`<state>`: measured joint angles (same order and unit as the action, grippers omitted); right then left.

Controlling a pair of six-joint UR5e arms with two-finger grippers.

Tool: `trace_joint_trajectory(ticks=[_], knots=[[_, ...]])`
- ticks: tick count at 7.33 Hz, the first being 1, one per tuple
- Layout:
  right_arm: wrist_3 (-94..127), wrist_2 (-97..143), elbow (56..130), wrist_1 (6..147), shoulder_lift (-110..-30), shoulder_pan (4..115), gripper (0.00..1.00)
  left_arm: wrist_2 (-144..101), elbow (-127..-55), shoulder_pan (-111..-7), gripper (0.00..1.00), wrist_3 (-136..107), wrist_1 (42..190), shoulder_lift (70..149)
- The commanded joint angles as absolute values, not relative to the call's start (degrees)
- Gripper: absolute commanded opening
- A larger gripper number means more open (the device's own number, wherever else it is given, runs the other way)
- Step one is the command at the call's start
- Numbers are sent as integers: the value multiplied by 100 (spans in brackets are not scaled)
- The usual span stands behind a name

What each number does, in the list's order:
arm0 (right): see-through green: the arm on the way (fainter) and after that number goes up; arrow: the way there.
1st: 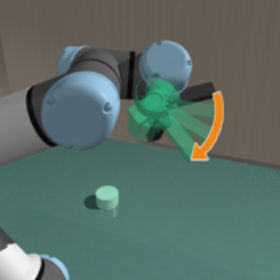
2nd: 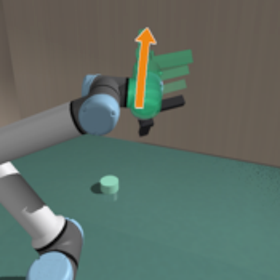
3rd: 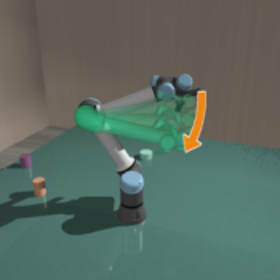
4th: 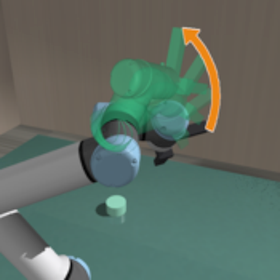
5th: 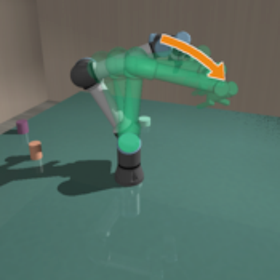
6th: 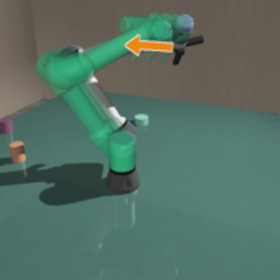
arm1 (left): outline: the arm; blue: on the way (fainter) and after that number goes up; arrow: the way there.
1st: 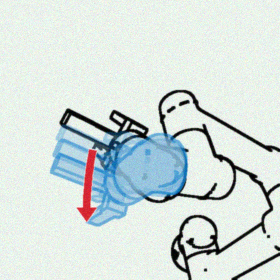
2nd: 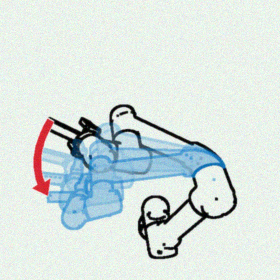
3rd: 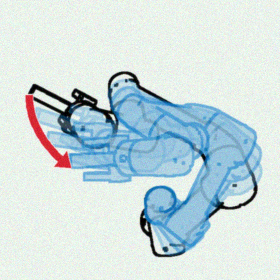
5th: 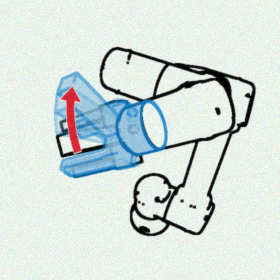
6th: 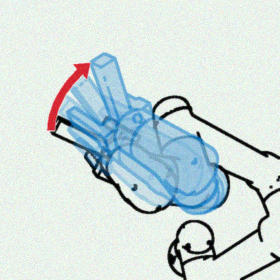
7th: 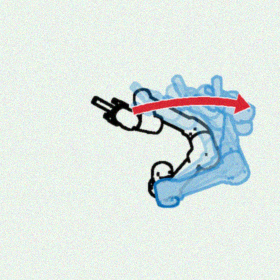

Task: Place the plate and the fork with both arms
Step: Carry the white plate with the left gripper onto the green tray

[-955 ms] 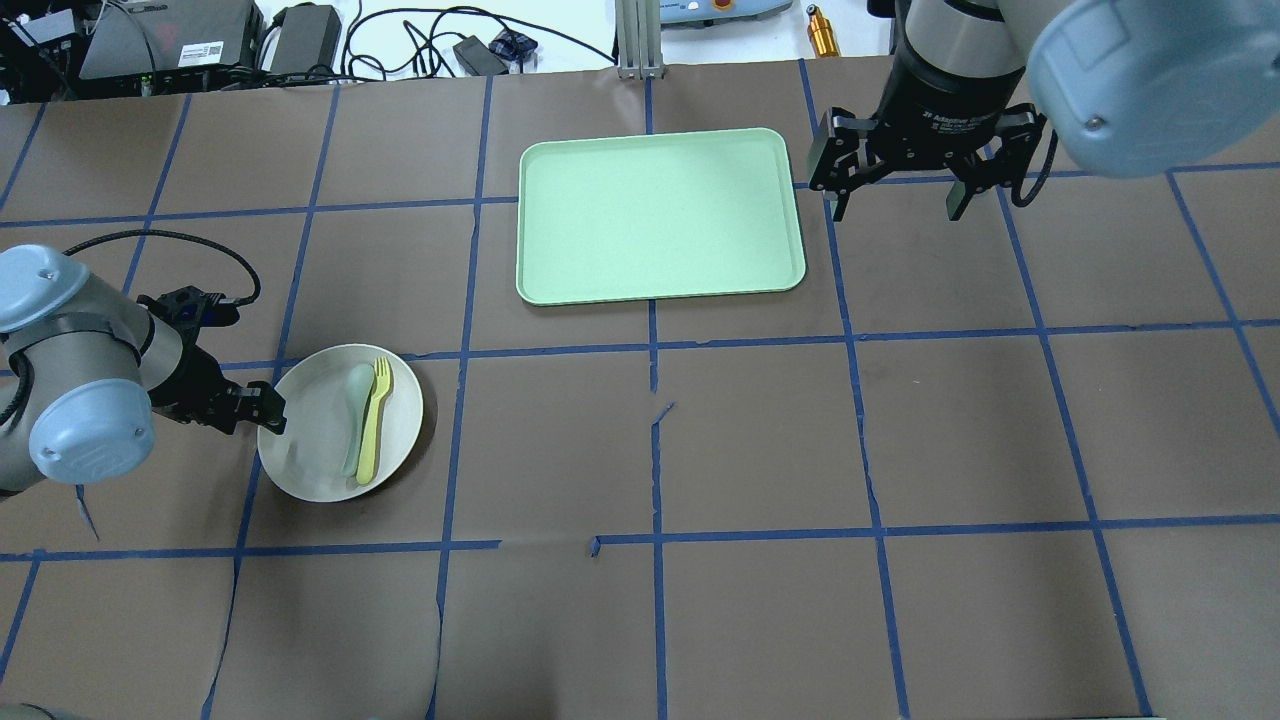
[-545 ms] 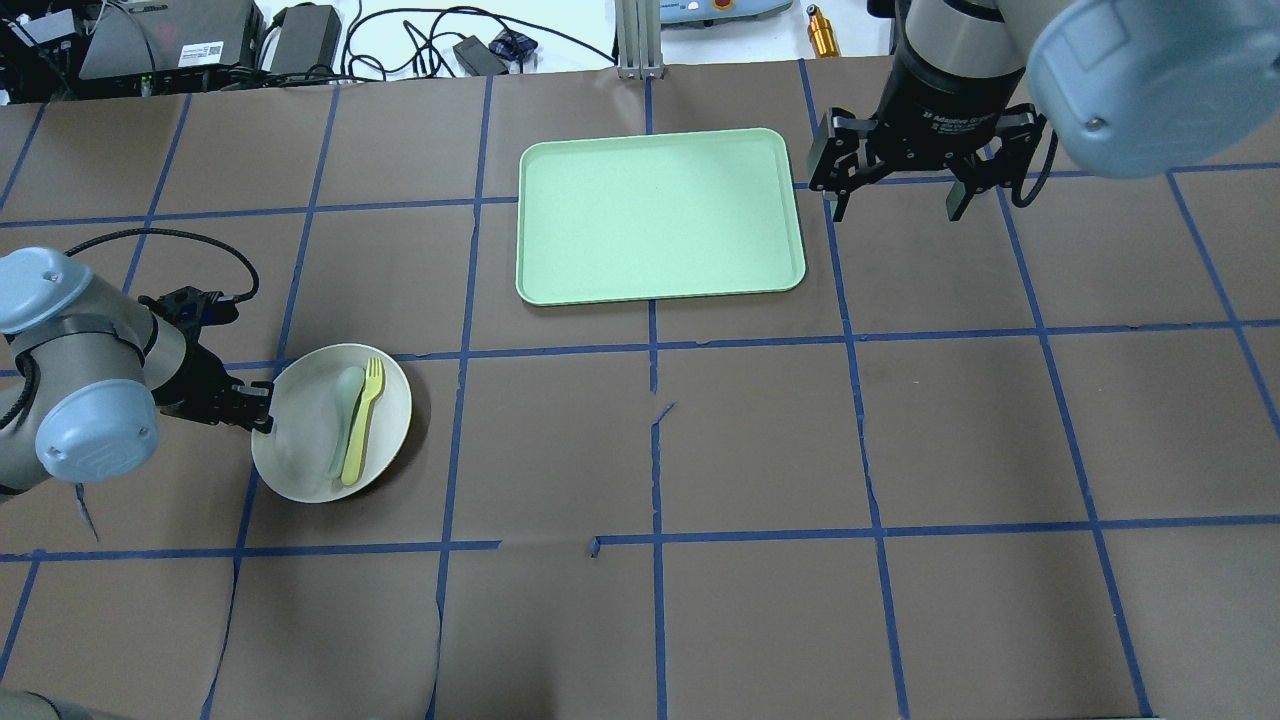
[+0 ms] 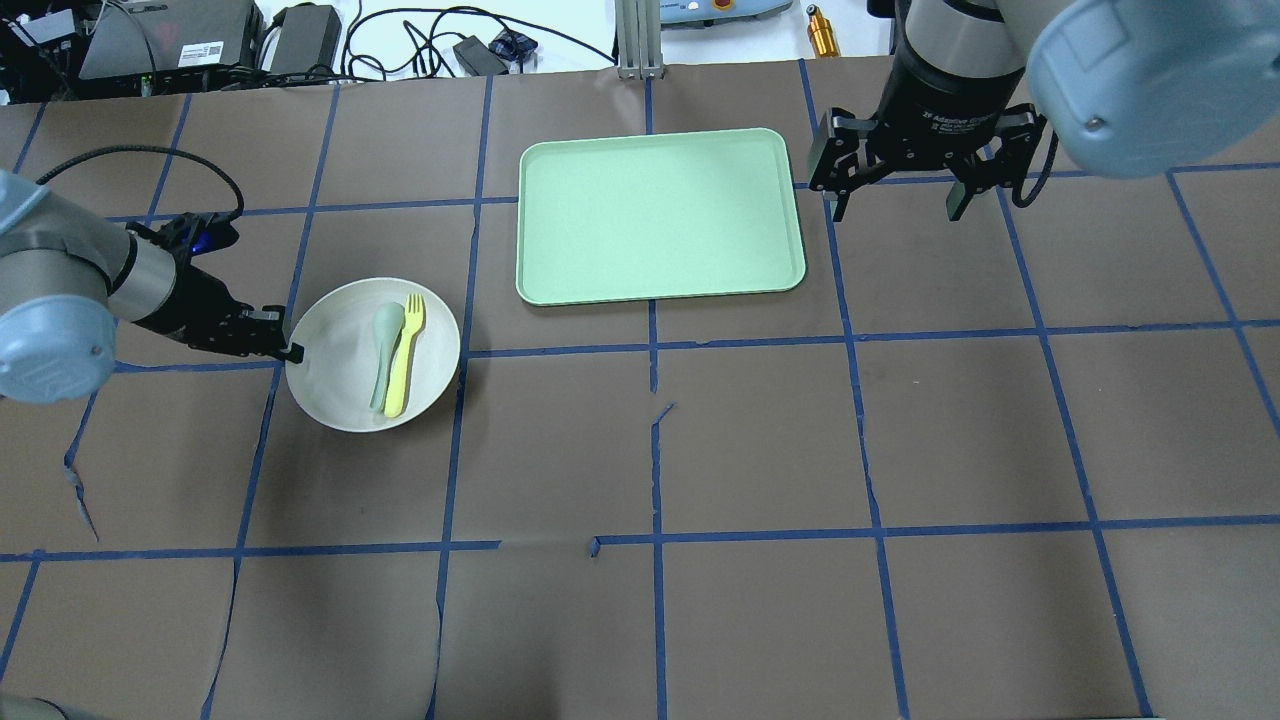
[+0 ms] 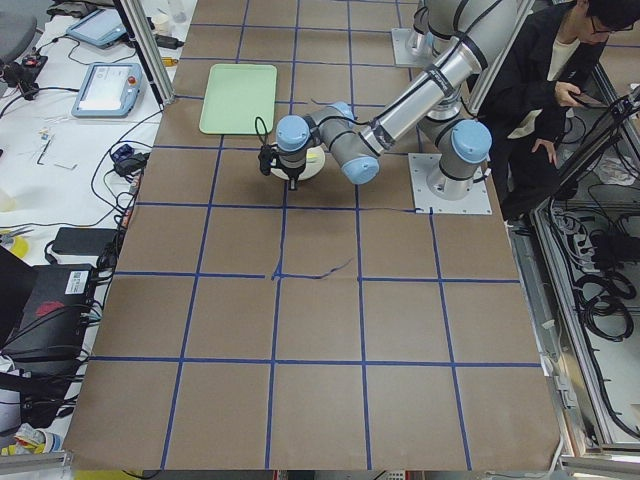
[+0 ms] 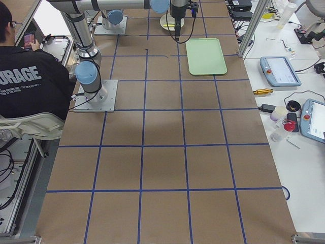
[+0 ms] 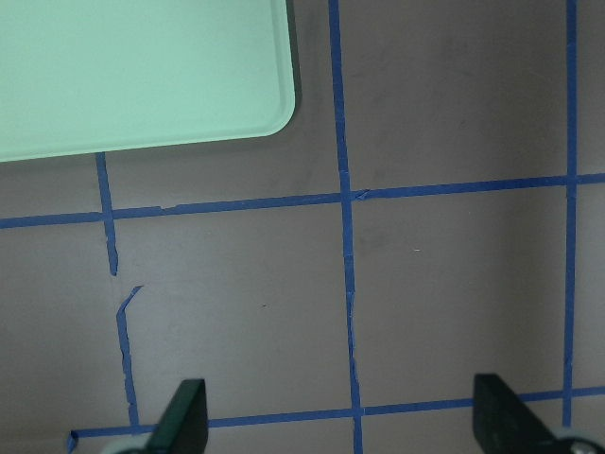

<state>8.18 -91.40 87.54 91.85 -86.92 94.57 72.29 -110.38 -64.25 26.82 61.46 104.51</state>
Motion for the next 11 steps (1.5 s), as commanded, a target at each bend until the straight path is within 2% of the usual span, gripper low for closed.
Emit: trace_joint_trajectory(ticks=[1,4,5,7,9,10,11], knots=[[809,-9149,8754,9185,-8692,9457,100,6987,-10085,-7648,0,1650,6399,10983],[817,-9141,8754,9185,-8692,9457,100,6829,-7987,-8961,0,-127,6215,12651],[817,-9141,8754,9185,-8692,9457,100,6820,-7545,-9139,0,-349,5953,13117],[817,-9149,8754,9185,-8692,9457,100,6847,-7365,-9395,0,-545,5442,13586],[817,-9149,8754,9185,-8692,9457,100,6864,-7383,-9431,0,-571,5335,13676],[817,-9149,8754,9185,-8692,9457,100,6864,-7418,-9439,18,-632,5326,13658],[809,-9149,8754,9185,-8692,9457,100,6890,-7557,-9439,99,-511,4952,13449]])
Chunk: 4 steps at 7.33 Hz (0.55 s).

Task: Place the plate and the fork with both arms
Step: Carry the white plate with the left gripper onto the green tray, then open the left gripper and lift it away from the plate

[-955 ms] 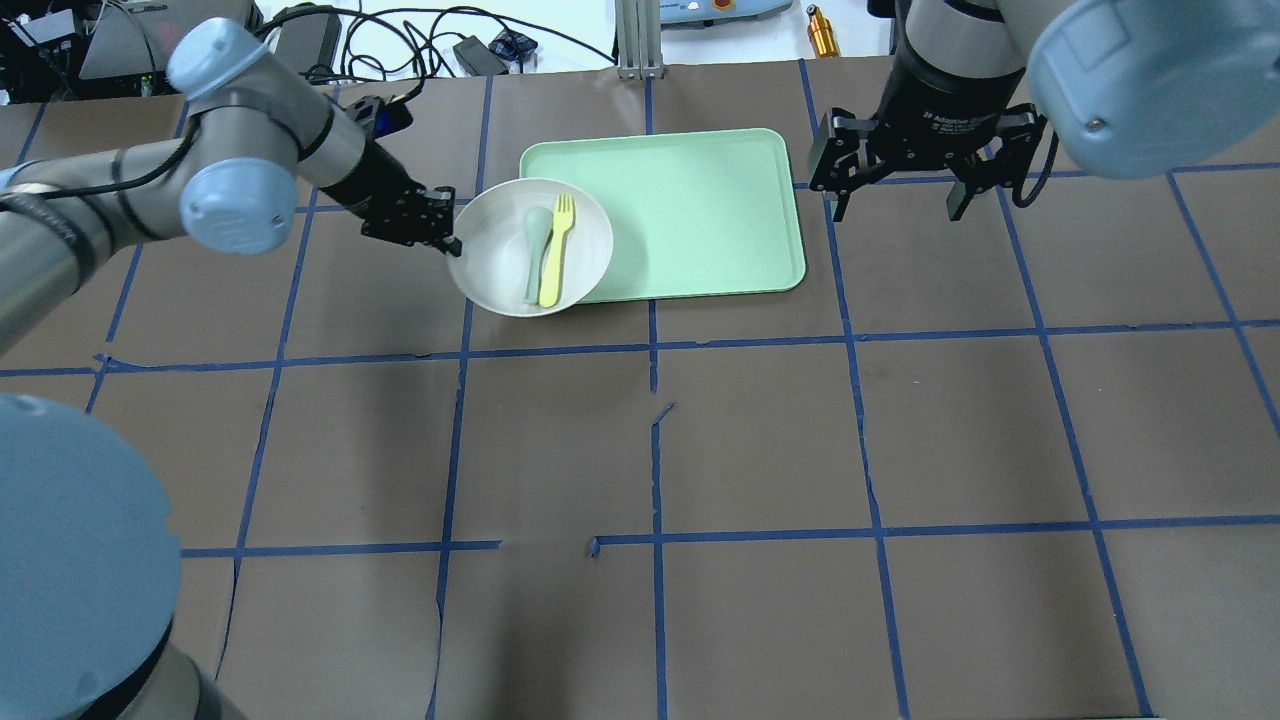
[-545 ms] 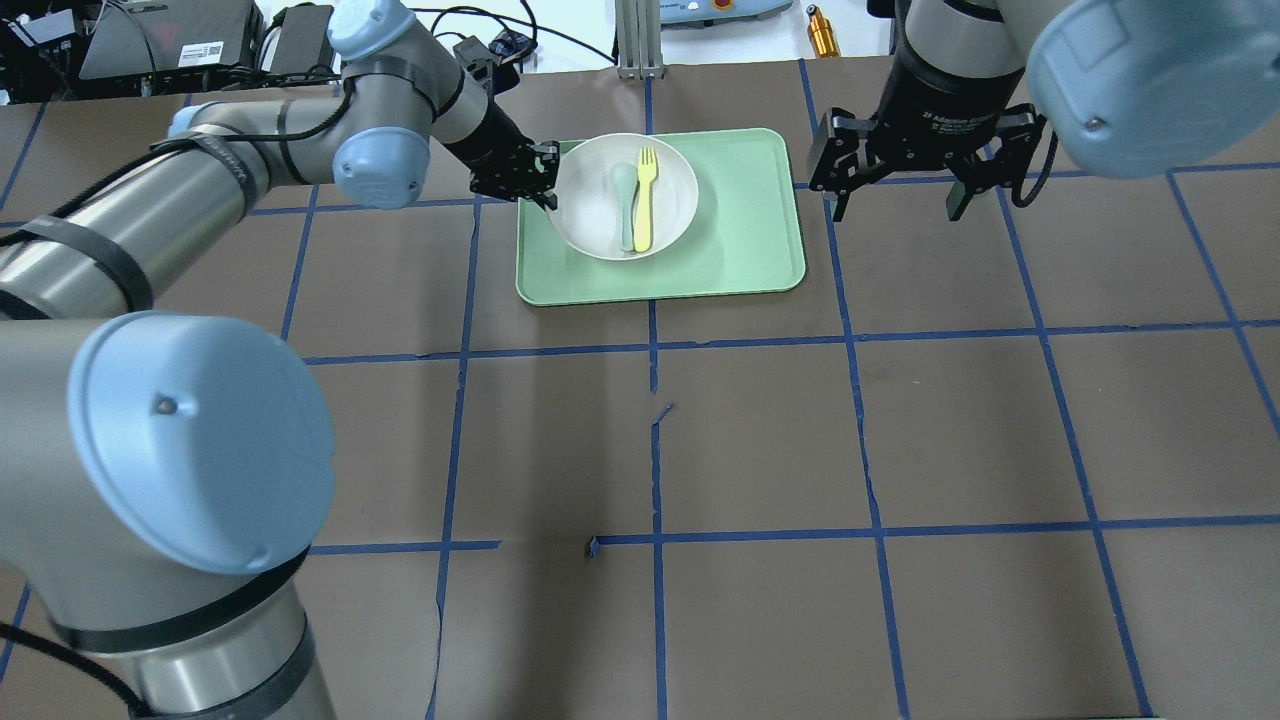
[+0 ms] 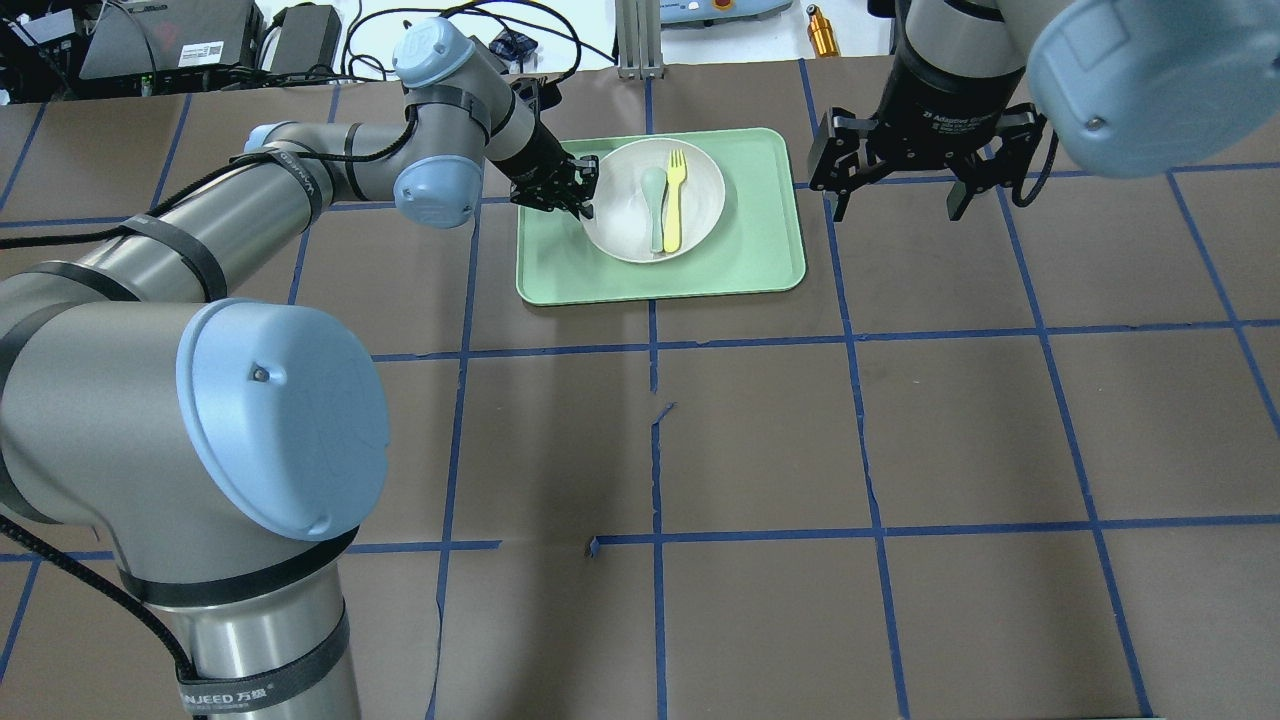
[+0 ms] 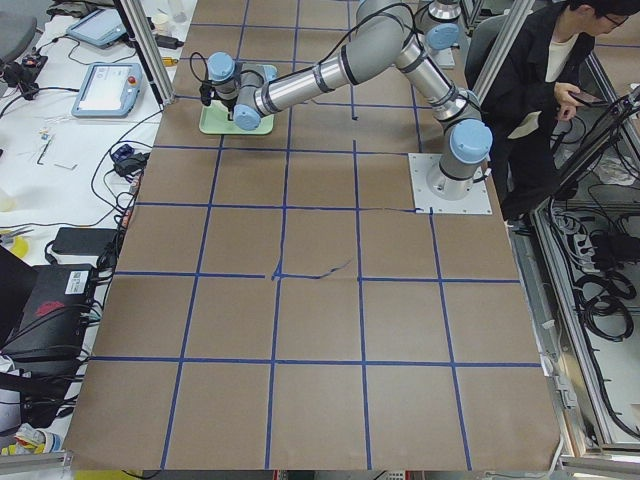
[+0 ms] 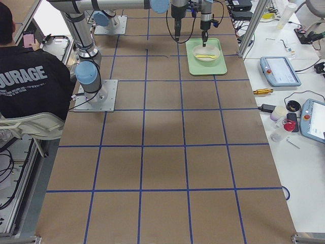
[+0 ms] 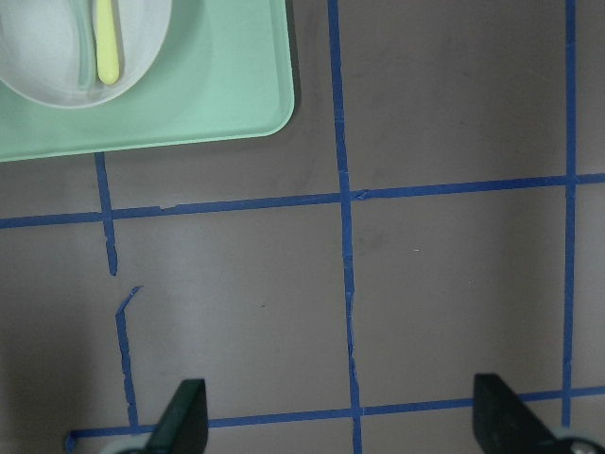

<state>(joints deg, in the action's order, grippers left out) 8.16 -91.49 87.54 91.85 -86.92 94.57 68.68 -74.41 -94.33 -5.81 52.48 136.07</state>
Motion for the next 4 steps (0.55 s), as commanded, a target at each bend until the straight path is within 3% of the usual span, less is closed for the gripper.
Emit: trace_joint_trajectory(ticks=[1,4], knots=[[817,-9149,8754,9185,-8692,9457,100,6908,-7854,-9431,100,-371,4792,13134],[817,-9141,8754,9185,-8692,9457,100,7823,-8549,-9413,100,-360,5454,11809]])
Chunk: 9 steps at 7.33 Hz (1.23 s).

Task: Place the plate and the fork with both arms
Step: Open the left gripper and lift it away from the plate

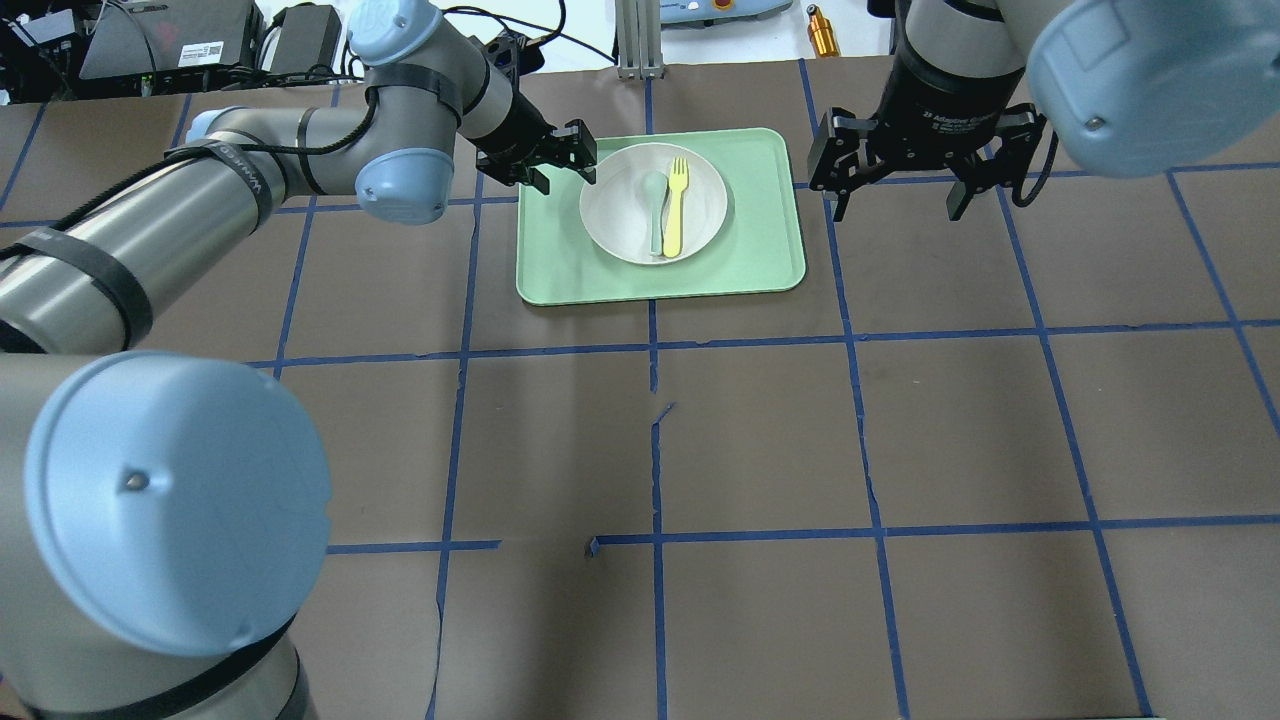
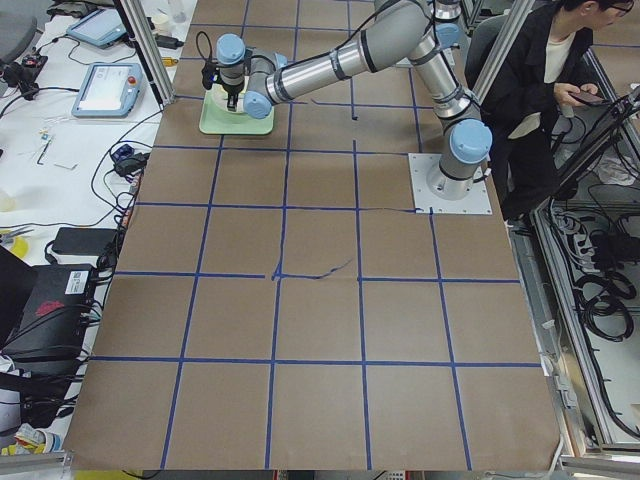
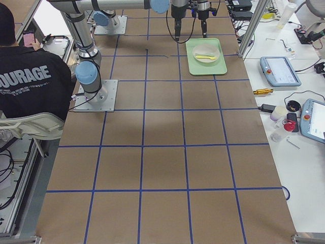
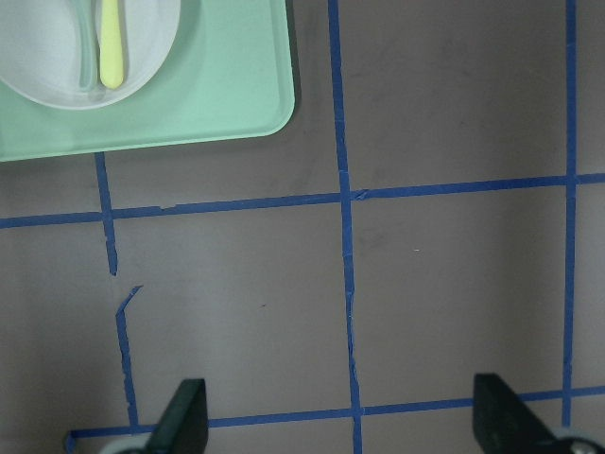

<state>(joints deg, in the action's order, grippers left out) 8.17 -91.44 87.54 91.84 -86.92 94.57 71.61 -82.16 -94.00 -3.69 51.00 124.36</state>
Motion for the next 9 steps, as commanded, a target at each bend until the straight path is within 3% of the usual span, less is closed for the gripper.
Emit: trace_joint_trajectory(ticks=[1,4,9], knots=[[817,-9141,8763,9185,-8692,9457,100,8301,-8708,-9413,100,-360,6276,11221],[809,-9141,8763,9185,-8692,9457,100,8903,-8561,-9457,100,-360,8222,9839],[730,-9176,8772,9463,-8562,9483,100,8877,-8886,-9483,100,-360,8271,9483]])
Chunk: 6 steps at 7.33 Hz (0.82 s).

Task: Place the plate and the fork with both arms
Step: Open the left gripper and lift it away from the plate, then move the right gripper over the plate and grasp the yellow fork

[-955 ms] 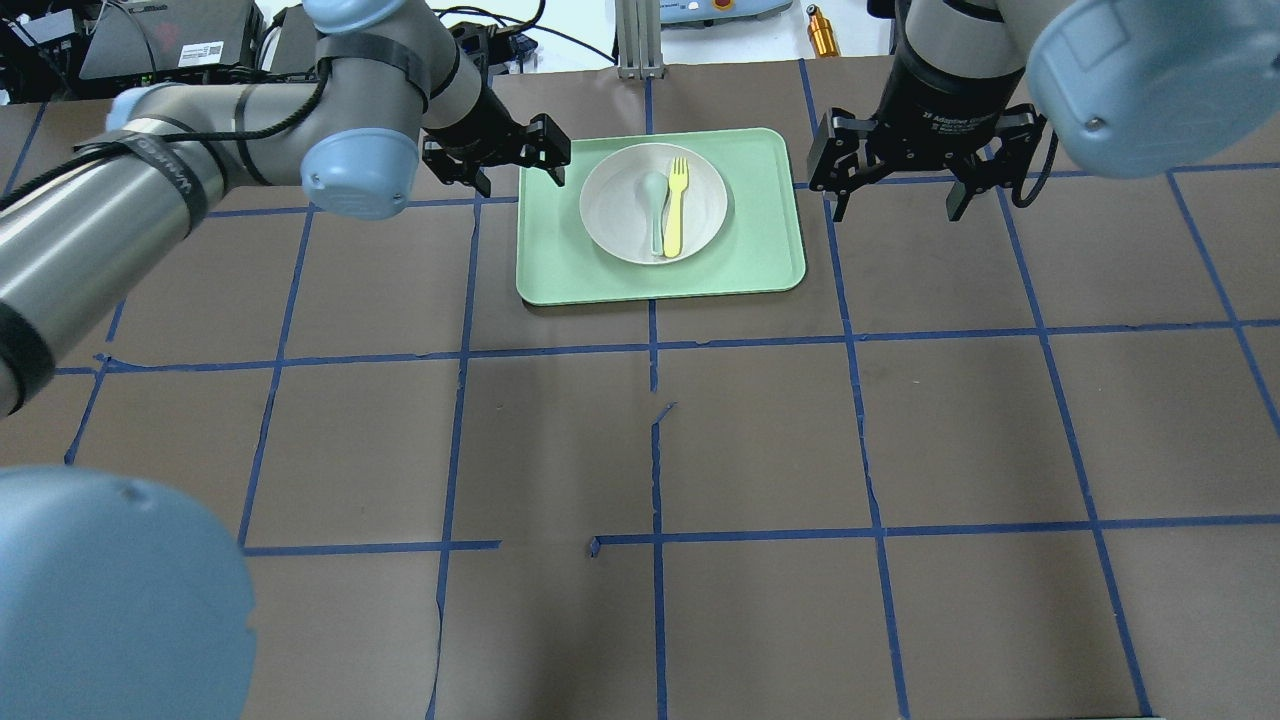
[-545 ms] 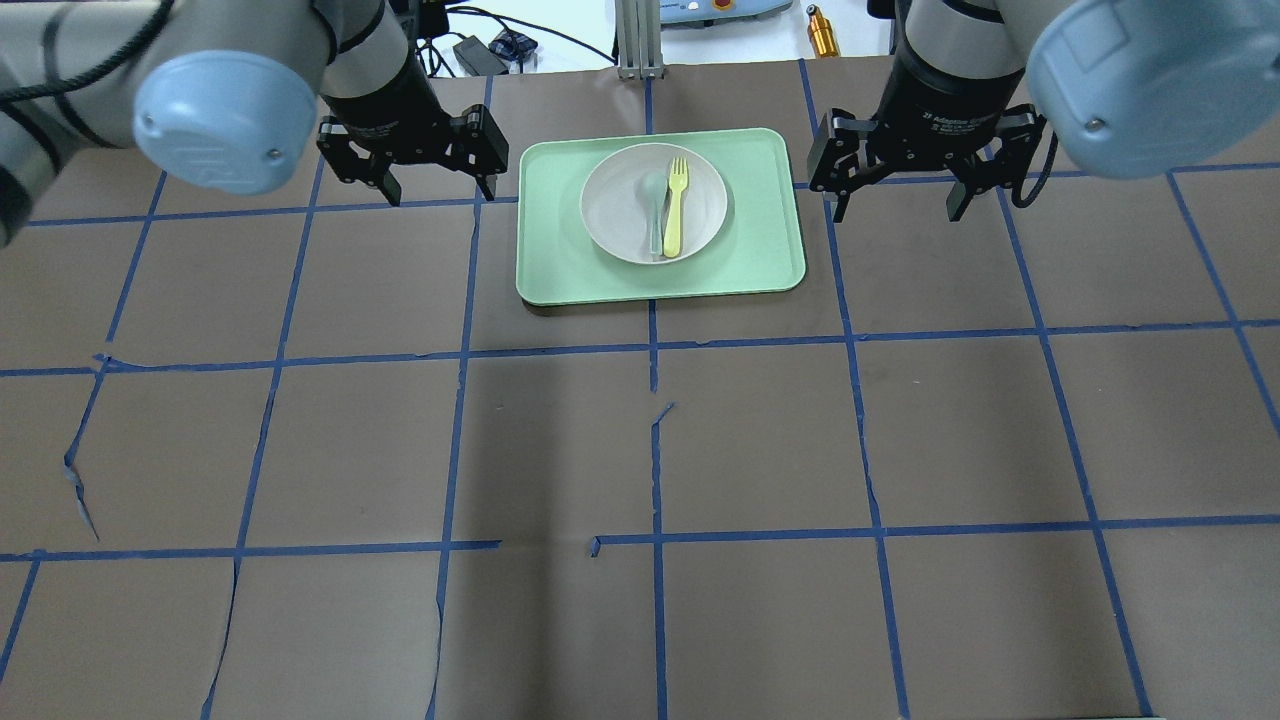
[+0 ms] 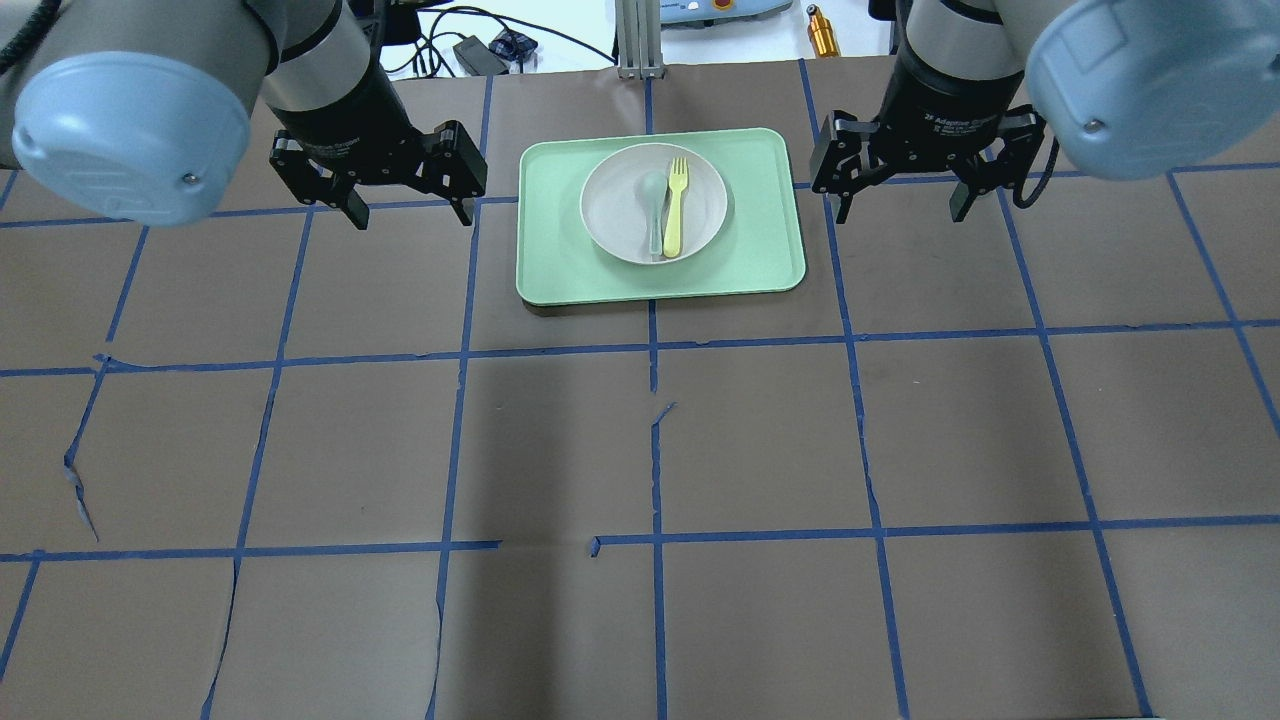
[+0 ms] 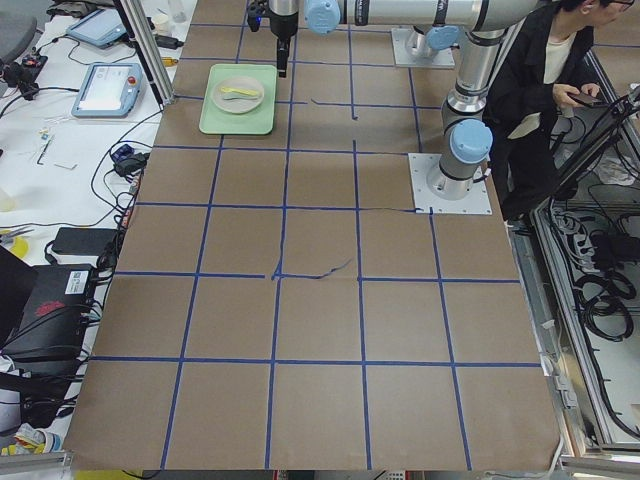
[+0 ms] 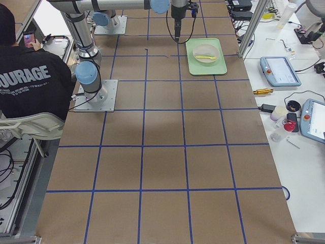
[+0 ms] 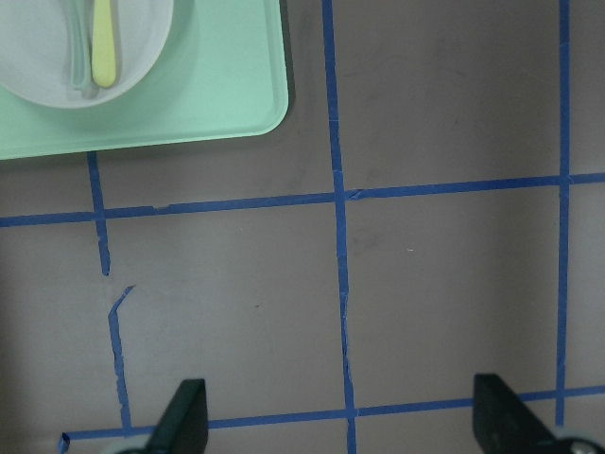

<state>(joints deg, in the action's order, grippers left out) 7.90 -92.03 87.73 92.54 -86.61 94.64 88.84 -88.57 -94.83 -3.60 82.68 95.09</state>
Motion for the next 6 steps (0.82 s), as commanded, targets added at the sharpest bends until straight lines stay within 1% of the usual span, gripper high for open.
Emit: trace_joint_trajectory(ticks=[1,2,3,4,5,6], knots=[[599,-9184,8615,10031,-7978,9570,100,8886,-8886,-9483,100,-360,8271,9492],[580,-9167,8170,10220,-7319,9745,100,8877,-8886,-9483,100,-360,8262,9501],[684,-9167,7460,10239,-6399,9817,100,8877,-8903,-9483,100,-369,8262,9518],[981,-9150,6522,10248,-5520,9896,100,8886,-8990,-9483,100,-387,8210,9501],[1463,-9158,5895,10257,-4850,10010,100,8894,-9061,-9483,100,-413,8183,9492],[1607,-9150,5619,10353,-4538,10063,96,8895,-9096,-9483,100,-413,8174,9492]])
